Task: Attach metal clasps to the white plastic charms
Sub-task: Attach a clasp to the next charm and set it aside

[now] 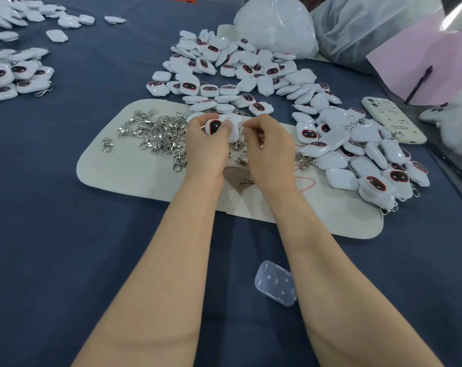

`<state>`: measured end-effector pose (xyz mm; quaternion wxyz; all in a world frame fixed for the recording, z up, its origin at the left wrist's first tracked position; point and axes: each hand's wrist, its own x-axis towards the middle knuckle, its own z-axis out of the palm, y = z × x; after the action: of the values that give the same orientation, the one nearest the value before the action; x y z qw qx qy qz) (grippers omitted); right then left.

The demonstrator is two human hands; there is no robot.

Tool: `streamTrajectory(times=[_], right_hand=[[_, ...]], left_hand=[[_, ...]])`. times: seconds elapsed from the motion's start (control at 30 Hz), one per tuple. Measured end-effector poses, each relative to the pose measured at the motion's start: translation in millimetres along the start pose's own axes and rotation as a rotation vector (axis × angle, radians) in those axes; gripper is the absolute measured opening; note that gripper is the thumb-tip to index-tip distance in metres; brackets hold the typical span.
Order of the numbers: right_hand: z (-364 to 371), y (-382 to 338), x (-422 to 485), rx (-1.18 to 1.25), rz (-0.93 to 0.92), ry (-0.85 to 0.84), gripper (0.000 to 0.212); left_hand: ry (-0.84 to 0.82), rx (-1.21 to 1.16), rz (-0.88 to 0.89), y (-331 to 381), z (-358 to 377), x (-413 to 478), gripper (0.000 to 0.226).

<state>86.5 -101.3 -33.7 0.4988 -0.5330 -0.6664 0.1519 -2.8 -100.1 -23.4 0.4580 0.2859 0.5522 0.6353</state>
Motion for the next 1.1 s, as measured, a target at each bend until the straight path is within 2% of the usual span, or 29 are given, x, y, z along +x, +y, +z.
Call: streamTrajectory(times=[0.1, 0.2, 0.27, 0.47, 0.6, 0.67, 0.8, 0.9, 1.1], right_hand=[[0.0, 2.8, 0.9, -0.083, -0.02, -0.07, 0.012], [1.2, 5.0, 0.3, -0.078, 0.001, -0.102, 0.012], [2.9, 4.4, -0.8, -0.001, 0.065, -0.118, 0.013], [5.0, 4.3, 1.2, 0.135, 0.166, -0.09, 0.012], [4.5, 1.8, 0.6, 0.221, 0.169, -0.008, 0.012], [4.2, -0.2, 0.0, 0.244, 0.155, 0.031, 0.013], [1.2, -0.5, 1.1, 0.198, 0.102, 0.105, 0.01], [-0.5, 1.1, 0.9, 0.123, 0.067, 0.096, 0.009], [-1.9, 2.2, 0.2, -0.034, -0.029, 0.047, 0.012]], left_hand=[[0.018, 0.206, 0.191, -1.1, -1.0, -2.9, 0.018], [0.008, 0.258, 0.262, -3.3, -1.6, -4.5, 0.02], [0.017, 0.209, 0.218, -3.5, -1.5, -3.1, 0.018], [-0.022, -0.216, -0.096, -2.0, 0.5, -0.1, 0.026], [-0.062, -0.395, -0.157, 1.7, 1.0, -1.4, 0.018], [-0.05, -0.33, -0.137, 0.8, 1.4, -1.5, 0.018], [-0.049, -0.026, -0.045, -2.6, 3.2, -3.0, 0.026], [-0.035, 0.039, 0.023, -3.1, 1.3, -2.0, 0.026], [0.021, 0.248, 0.29, -3.2, -2.1, -4.6, 0.007]])
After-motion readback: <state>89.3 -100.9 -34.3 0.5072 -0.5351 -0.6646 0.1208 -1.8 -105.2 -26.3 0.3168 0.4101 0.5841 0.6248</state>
